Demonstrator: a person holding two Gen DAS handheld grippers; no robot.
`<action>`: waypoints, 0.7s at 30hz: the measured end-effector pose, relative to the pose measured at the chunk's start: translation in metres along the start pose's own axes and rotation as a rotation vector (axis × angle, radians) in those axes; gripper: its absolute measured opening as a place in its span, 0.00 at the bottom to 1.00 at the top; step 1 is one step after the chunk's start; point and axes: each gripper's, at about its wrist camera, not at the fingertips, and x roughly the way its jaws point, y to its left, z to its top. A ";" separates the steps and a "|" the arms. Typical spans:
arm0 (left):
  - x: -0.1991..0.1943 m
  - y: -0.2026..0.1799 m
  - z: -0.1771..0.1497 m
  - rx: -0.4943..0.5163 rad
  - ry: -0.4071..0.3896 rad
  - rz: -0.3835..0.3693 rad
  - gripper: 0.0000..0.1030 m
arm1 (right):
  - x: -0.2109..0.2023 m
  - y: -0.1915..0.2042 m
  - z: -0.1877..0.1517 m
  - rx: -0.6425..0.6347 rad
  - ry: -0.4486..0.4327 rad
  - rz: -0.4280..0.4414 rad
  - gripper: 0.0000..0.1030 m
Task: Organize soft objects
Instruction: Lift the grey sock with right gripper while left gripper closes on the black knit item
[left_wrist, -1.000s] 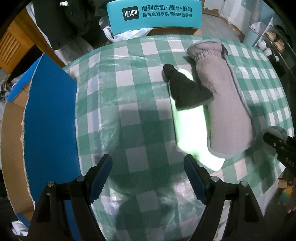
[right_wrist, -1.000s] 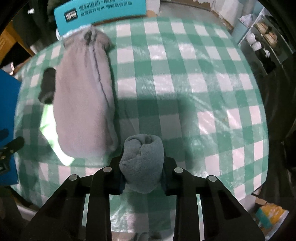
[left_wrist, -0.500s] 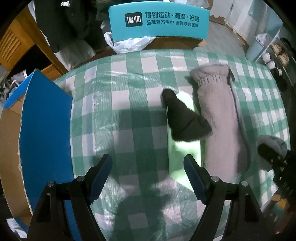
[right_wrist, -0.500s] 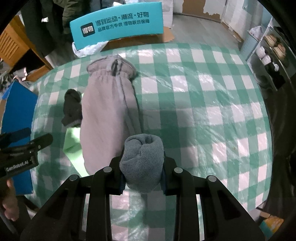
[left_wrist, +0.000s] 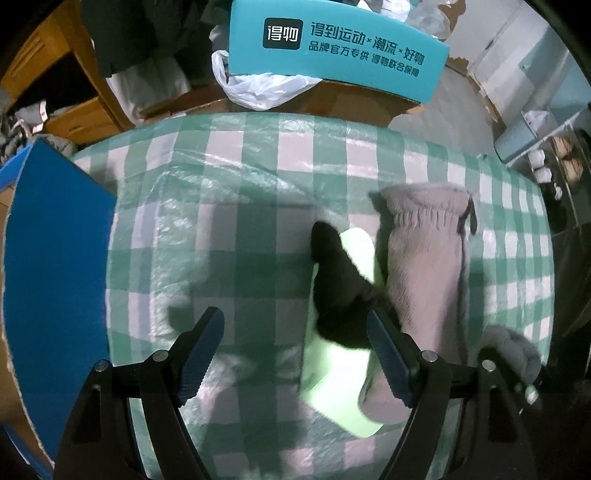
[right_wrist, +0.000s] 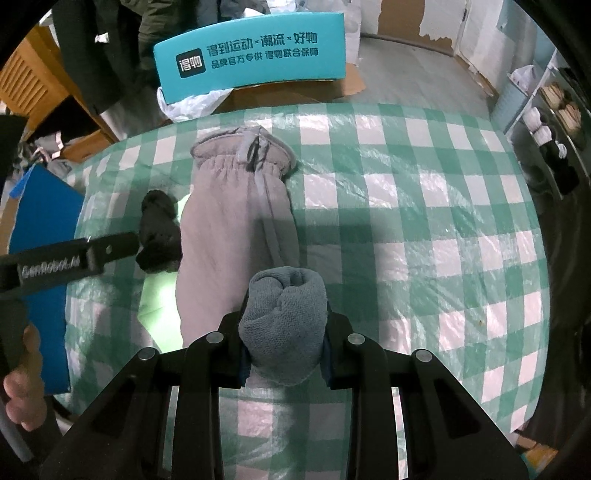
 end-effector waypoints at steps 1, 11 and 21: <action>0.001 -0.001 0.002 -0.006 0.002 -0.002 0.79 | 0.000 0.000 0.001 -0.002 -0.001 0.001 0.26; 0.017 -0.012 0.015 -0.022 0.013 -0.022 0.79 | 0.002 0.006 0.011 -0.031 -0.014 -0.009 0.26; 0.034 -0.016 0.013 -0.018 0.045 -0.027 0.79 | 0.008 0.006 0.013 -0.035 0.000 -0.013 0.26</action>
